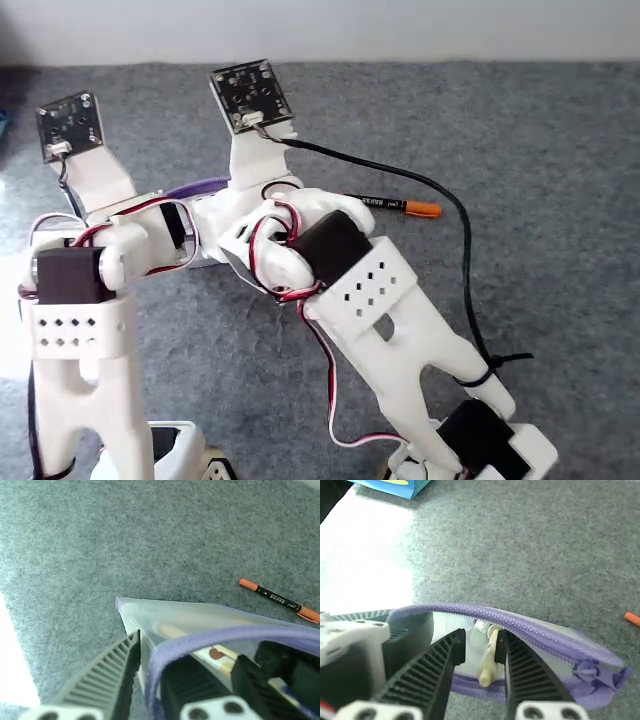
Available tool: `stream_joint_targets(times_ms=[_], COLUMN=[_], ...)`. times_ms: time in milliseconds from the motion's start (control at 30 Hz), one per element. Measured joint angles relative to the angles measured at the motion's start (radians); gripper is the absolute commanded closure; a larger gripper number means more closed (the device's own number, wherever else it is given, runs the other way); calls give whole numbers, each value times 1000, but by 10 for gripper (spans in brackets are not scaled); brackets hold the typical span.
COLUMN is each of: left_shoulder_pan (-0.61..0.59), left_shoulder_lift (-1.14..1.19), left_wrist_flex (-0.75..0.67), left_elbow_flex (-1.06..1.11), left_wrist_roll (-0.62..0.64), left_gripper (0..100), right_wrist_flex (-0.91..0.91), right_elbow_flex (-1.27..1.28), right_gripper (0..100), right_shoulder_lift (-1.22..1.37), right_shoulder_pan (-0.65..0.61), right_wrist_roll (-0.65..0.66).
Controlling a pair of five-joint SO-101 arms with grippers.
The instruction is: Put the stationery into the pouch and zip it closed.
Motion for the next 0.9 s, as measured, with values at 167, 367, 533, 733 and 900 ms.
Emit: stream_joint_targets(times_ms=[167, 367, 533, 733, 900], left_shoulder_pan=[0, -2, -3, -3, -3], left_shoulder_lift=[0, 0, 0, 0, 0], left_wrist_flex=[0, 0, 0, 0, 0], left_elbow_flex=[0, 0, 0, 0, 0], left_wrist_roll=[0, 0, 0, 0, 0], left_gripper=[988, 988, 988, 988, 988], right_wrist_flex=[29, 153, 244, 272, 304], right_elbow_flex=[-43, -206, -301, -310, -310], right_gripper=[990, 991, 991, 937, 864], right_shoulder_lift=[5, 5, 15, 15, 17], right_shoulder_pan=[35, 72, 74, 72, 37], right_wrist_roll=[3, 143, 290, 267, 164])
